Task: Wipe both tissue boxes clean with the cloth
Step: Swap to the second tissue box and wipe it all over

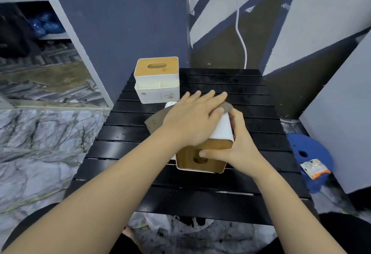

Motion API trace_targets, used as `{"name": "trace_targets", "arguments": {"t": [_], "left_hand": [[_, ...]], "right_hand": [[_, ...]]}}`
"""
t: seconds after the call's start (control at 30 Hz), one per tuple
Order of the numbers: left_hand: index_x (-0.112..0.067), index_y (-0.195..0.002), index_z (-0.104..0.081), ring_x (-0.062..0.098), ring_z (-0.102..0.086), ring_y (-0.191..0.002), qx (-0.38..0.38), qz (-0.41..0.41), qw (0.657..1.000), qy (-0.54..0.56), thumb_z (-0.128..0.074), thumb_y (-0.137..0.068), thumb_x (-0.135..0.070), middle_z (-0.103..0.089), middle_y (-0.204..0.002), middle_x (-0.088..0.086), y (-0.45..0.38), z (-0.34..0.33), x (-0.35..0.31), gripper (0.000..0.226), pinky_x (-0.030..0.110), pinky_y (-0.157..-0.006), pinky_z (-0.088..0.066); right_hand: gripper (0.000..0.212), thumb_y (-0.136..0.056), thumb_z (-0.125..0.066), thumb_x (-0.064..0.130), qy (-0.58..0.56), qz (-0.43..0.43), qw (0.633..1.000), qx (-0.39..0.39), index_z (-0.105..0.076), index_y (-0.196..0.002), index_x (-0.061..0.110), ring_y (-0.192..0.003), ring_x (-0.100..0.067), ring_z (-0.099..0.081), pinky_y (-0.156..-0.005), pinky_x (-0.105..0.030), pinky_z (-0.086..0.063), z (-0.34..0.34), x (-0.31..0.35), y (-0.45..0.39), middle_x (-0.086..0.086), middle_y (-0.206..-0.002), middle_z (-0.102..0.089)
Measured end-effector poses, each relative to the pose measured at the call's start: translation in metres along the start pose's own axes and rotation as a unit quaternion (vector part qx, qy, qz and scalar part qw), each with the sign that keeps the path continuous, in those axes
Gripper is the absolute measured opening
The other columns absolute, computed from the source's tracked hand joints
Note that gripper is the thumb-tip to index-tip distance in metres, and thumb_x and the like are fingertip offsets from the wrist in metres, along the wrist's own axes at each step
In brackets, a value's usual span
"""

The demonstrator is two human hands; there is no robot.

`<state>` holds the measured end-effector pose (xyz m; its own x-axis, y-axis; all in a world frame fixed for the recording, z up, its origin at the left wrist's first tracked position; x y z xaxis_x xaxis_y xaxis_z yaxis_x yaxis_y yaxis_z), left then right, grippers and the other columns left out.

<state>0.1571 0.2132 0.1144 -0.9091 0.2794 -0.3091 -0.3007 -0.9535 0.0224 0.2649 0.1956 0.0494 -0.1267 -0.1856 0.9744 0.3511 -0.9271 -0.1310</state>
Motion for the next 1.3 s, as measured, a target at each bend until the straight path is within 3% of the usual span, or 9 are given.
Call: {"name": "trace_targets", "arguments": {"t": [0.2, 0.27, 0.37, 0.7, 0.93, 1.03, 1.17, 1.23, 1.3], "left_hand": [[-0.045, -0.144, -0.05, 0.025, -0.043, -0.138, -0.086, 0.151, 0.984, 0.025, -0.021, -0.109, -0.043, -0.048, -0.153, -0.01, 0.002, 0.015, 0.041, 0.045, 0.042, -0.105, -0.038], [-0.045, -0.139, -0.054, 0.024, -0.049, -0.129, -0.109, 0.201, 0.97, 0.078, -0.024, -0.108, -0.04, -0.053, -0.146, -0.008, 0.009, 0.019, 0.054, 0.044, 0.037, -0.088, -0.038], [-0.037, -0.134, -0.059, 0.024, -0.051, -0.119, -0.141, 0.241, 0.939, 0.202, -0.03, -0.107, -0.034, -0.057, -0.14, -0.005, 0.018, 0.02, 0.073, 0.04, 0.033, -0.089, -0.035], [-0.022, -0.09, -0.069, 0.019, -0.065, -0.089, -0.201, 0.327, 0.658, 0.648, -0.057, -0.1, -0.029, -0.07, -0.086, -0.003, 0.047, -0.021, 0.108, 0.017, 0.033, -0.08, -0.052], [-0.023, -0.077, -0.069, 0.018, -0.063, -0.081, -0.237, 0.322, 0.618, 0.677, -0.057, -0.099, -0.034, -0.07, -0.072, -0.005, 0.053, -0.048, 0.114, 0.028, 0.035, -0.081, -0.046], [-0.026, -0.076, -0.068, 0.018, -0.062, -0.084, -0.236, 0.316, 0.627, 0.672, -0.053, -0.101, -0.037, -0.068, -0.072, -0.007, 0.053, -0.052, 0.116, 0.031, 0.036, -0.083, -0.043], [-0.022, -0.109, -0.073, 0.02, -0.065, -0.101, -0.248, 0.304, 0.629, 0.671, -0.048, -0.104, -0.04, -0.074, -0.101, 0.001, 0.052, -0.054, 0.118, 0.031, 0.034, -0.088, -0.047], [-0.019, -0.125, -0.069, 0.022, -0.064, -0.11, -0.26, 0.315, 0.63, 0.66, -0.046, -0.105, -0.042, -0.072, -0.117, 0.005, 0.054, -0.054, 0.119, 0.038, 0.036, -0.095, -0.048], [-0.018, -0.127, -0.068, 0.021, -0.065, -0.109, -0.266, 0.314, 0.627, 0.661, -0.046, -0.105, -0.042, -0.072, -0.115, 0.003, 0.055, -0.053, 0.118, 0.04, 0.034, -0.091, -0.049]], "right_hand": [[0.113, -0.059, -0.099, 0.011, 0.013, 0.013, 0.999, -0.033, -0.029, -0.143, 0.039, -0.116, 0.017, -0.051, -0.086, -0.011, -0.052, -0.003, -0.001, 0.005, 0.023, -0.139, -0.044], [0.113, -0.06, -0.099, 0.012, 0.014, 0.014, 0.999, -0.031, -0.028, -0.143, 0.04, -0.116, 0.018, -0.051, -0.084, -0.01, -0.053, -0.003, -0.001, 0.006, 0.024, -0.14, -0.044], [0.111, -0.062, -0.098, 0.013, 0.015, 0.011, 1.0, -0.024, -0.027, -0.142, 0.042, -0.116, 0.019, -0.05, -0.084, -0.01, -0.053, -0.003, -0.002, 0.006, 0.026, -0.139, -0.044], [0.112, -0.064, -0.098, 0.023, 0.052, -0.02, 0.998, -0.001, -0.018, -0.14, 0.046, -0.118, 0.024, -0.043, -0.085, -0.007, -0.051, -0.005, -0.006, 0.002, 0.038, -0.133, -0.038], [0.114, -0.064, -0.097, 0.025, 0.074, -0.039, 0.996, 0.0, -0.018, -0.144, 0.044, -0.119, 0.023, -0.044, -0.085, -0.006, -0.051, -0.005, 0.0, 0.004, 0.038, -0.133, -0.04], [0.126, -0.057, -0.095, 0.036, 0.092, -0.066, 0.993, 0.03, -0.012, -0.151, 0.042, -0.124, 0.019, -0.044, -0.1, -0.02, -0.054, -0.004, 0.011, 0.006, 0.031, -0.143, -0.037], [0.164, -0.036, -0.089, 0.079, 0.216, -0.071, 0.973, 0.044, 0.015, -0.158, 0.046, -0.157, -0.005, 0.0, -0.129, -0.048, -0.015, 0.004, 0.042, 0.005, 0.032, -0.165, 0.006], [0.161, -0.043, -0.081, 0.085, 0.372, -0.009, 0.924, 0.091, 0.017, -0.161, 0.035, -0.154, -0.002, 0.024, -0.127, -0.045, 0.01, -0.013, 0.066, -0.004, 0.025, -0.167, 0.023], [0.157, -0.053, -0.078, 0.083, 0.51, 0.033, 0.847, 0.147, 0.014, -0.163, 0.021, -0.156, -0.012, 0.023, -0.125, -0.045, 0.018, -0.04, 0.078, -0.02, 0.01, -0.17, 0.019]]}}
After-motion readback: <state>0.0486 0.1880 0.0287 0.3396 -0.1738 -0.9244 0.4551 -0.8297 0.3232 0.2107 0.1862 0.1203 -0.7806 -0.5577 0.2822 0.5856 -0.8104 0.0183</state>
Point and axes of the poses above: each hand's wrist, its own y-axis away from the middle knuckle, its own z-axis out of the back of the hand, x = y × z, the point moved 8 cm from there along -y, towards the middle knuckle
